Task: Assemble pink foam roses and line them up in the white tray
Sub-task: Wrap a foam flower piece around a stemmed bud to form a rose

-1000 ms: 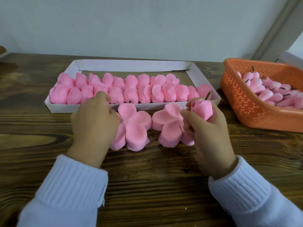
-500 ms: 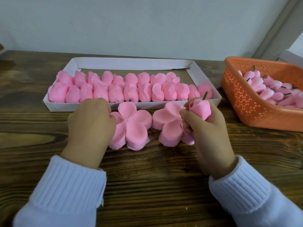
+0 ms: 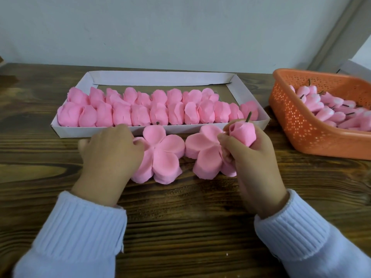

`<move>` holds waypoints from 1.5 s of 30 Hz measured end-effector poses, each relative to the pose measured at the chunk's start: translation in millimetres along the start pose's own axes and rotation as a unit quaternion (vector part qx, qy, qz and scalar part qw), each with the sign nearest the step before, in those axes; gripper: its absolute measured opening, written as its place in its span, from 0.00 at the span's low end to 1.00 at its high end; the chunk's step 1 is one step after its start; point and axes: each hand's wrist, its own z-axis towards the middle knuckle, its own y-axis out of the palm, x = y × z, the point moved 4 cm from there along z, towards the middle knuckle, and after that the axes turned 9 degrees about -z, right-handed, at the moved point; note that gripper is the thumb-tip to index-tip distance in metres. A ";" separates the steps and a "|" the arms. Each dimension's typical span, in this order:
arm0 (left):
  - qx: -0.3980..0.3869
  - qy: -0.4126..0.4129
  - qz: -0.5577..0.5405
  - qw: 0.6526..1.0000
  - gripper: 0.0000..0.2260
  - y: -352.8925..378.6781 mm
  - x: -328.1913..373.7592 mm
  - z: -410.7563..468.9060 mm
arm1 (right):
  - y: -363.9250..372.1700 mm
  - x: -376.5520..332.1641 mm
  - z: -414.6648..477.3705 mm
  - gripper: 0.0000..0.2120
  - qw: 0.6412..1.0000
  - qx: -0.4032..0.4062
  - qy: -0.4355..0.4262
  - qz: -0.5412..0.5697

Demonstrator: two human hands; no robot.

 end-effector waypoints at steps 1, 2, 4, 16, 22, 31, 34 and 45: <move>0.004 0.005 -0.004 1.000 0.09 -0.4 -0.1 0.8 | -0.1 -0.1 0.0 0.07 1.000 0.000 0.000 -0.001; 0.019 0.016 -0.029 0.999 0.08 -1.4 0.1 1.3 | -0.2 -0.1 0.1 0.07 1.000 0.000 -0.001 -0.002; 0.058 0.049 -0.148 0.986 0.05 -5.0 1.5 1.2 | -0.8 -0.2 -0.1 0.07 1.000 -0.001 -0.009 -0.007; -0.132 -0.090 -0.674 0.721 0.11 19.8 27.9 -12.4 | 7.4 -12.2 -9.4 0.14 0.989 -0.040 -0.116 -0.081; -0.111 -0.024 -0.671 0.733 0.14 13.5 39.7 -19.9 | 23.1 -5.9 -16.6 0.07 0.973 -0.230 0.008 0.011; -0.073 0.172 -0.640 0.745 0.07 3.9 58.5 -34.8 | 31.6 -4.3 -21.2 0.13 0.932 -0.344 0.061 0.096; -0.070 0.208 -0.630 0.745 0.07 3.8 61.4 -38.8 | 30.4 -4.1 -21.6 0.15 0.932 -0.341 0.081 0.097; -0.047 0.303 -0.733 0.608 0.19 -13.7 63.1 -48.4 | 30.6 2.4 -22.8 0.12 0.923 -0.370 0.077 0.073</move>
